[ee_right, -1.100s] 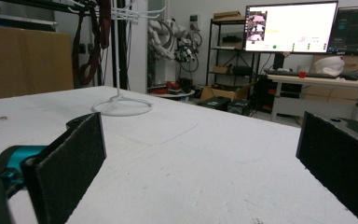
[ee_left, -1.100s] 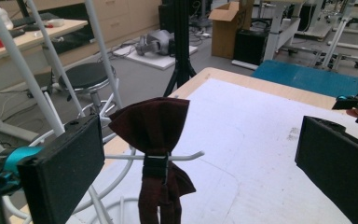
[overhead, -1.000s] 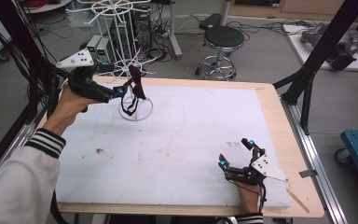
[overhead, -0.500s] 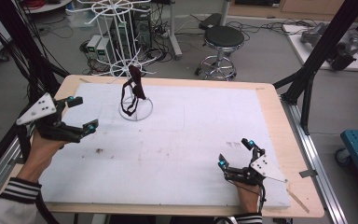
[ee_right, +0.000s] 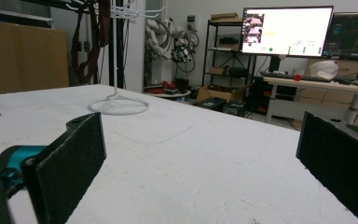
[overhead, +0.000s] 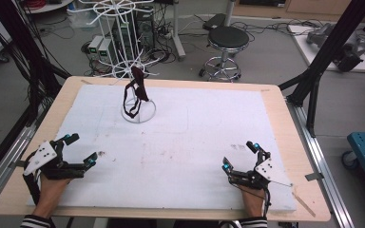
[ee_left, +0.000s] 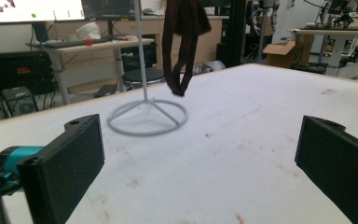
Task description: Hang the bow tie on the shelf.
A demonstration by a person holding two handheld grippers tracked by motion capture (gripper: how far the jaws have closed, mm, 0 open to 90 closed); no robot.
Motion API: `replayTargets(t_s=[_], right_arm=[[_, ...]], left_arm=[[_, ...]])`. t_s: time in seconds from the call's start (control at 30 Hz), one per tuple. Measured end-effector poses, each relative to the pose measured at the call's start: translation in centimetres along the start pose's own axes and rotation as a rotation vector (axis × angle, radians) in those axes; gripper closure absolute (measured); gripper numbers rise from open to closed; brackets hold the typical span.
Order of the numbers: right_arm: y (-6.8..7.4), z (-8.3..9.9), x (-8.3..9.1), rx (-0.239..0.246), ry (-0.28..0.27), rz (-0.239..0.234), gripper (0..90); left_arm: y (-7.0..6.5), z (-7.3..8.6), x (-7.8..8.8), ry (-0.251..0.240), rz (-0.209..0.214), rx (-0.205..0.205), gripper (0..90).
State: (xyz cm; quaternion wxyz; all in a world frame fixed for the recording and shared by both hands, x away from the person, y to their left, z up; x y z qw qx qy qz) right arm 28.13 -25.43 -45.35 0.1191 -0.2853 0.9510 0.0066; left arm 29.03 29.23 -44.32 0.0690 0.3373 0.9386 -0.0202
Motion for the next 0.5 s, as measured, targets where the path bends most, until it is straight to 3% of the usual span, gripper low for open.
replayTargets(t_s=[0.23,0.37,0.5], right_arm=[[0.02,0.0,-0.02,-0.002,0.001,0.0,0.6],[0.1,0.01,-0.02,0.003,0.005,-0.005,0.6],[0.39,0.01,-0.06,0.028,0.012,-0.007,0.6]], left_arm=[[-0.33,0.9,0.37,-0.036,-0.009,-0.012,1.7],[-0.71,0.89,0.51,-0.056,-0.018,-0.051,1.8],[-0.58,0.88,0.68,-0.074,-0.024,-0.039,1.7]])
Point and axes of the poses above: each handheld gripper's, and its own axes: x roughly backward along the jaws, z roughly out of its underside, y roughly to its left, the point moved 3 cm from there along -x, roughly forward along the jaws, and after that the axes turned 11 degrees about -y, right-handed, at the moved point
